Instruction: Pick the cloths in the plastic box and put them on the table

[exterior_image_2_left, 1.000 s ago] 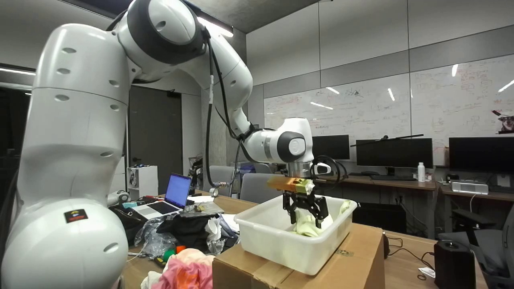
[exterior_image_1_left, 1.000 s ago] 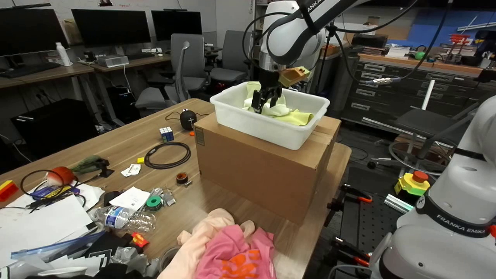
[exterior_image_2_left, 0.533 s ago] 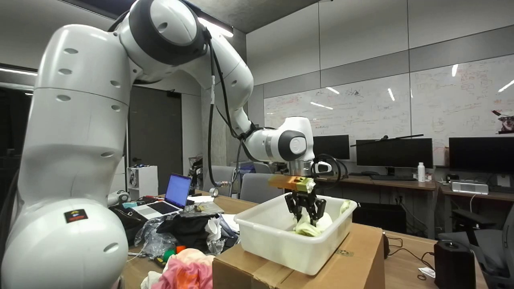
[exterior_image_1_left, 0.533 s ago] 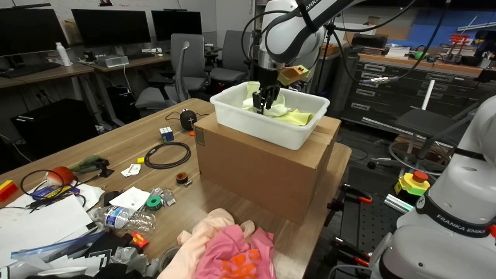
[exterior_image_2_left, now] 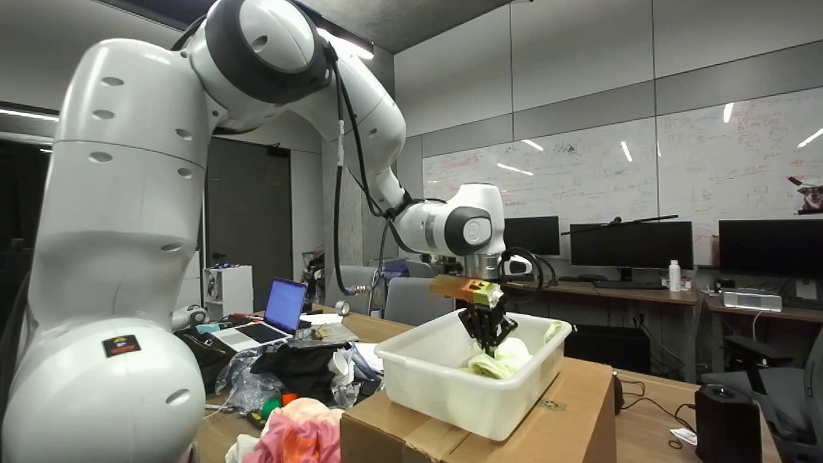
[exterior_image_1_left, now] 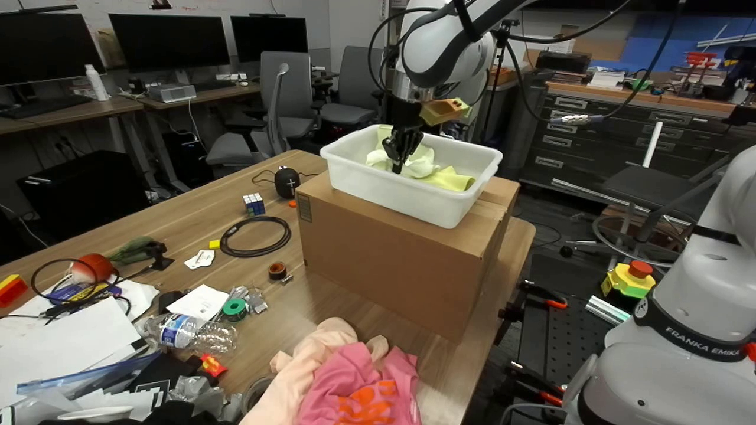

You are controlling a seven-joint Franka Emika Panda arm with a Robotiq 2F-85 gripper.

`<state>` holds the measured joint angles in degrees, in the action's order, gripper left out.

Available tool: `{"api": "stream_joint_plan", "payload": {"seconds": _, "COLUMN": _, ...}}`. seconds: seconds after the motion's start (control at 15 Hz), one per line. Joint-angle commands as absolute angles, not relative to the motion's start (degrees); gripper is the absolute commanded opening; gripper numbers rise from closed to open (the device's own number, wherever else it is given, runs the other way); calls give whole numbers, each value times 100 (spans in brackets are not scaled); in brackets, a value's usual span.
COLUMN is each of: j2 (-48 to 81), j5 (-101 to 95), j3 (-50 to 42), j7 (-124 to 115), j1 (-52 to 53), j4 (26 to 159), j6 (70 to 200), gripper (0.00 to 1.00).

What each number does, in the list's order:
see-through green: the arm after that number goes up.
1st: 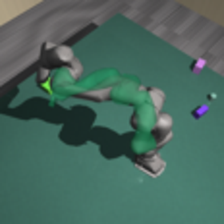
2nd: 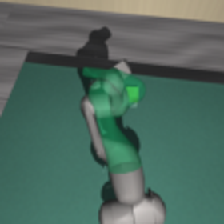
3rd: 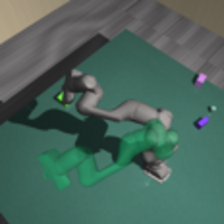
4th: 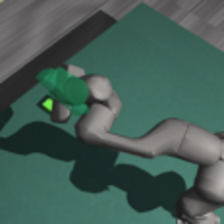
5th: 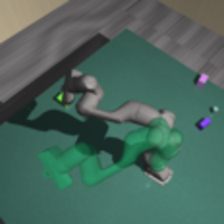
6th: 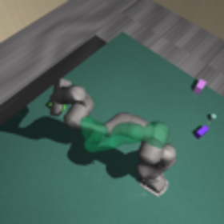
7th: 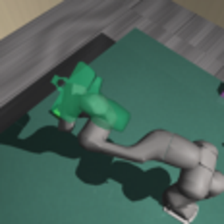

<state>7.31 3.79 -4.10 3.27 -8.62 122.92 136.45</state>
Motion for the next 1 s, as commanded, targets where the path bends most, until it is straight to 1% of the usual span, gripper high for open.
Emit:
{"api": "stream_joint_plan", "payload": {"seconds": 0.0, "j2": 512, "j5": 899, "j3": -459, "j7": 582, "j1": -884, "j4": 12237, "j6": 13520, "gripper": 3}}
{"api": "stream_joint_plan", "payload": {"seconds": 0.13, "j2": 110, "j5": 1027, "j3": -490, "j7": 517, "j1": -882, "j4": 12432, "j6": 13692, "gripper": 2}}
{"api": "stream_joint_plan", "payload": {"seconds": 0.67, "j2": -2287, "j5": 1367, "j3": -619, "j7": 303, "j1": -707, "j4": 13354, "j6": 14484, "gripper": 2}}
{"api": "stream_joint_plan", "payload": {"seconds": 0.93, "j2": -3121, "j5": 1482, "j3": -615, "j7": 132, "j1": -563, "j4": 13602, "j6": 14880, "gripper": 2}}
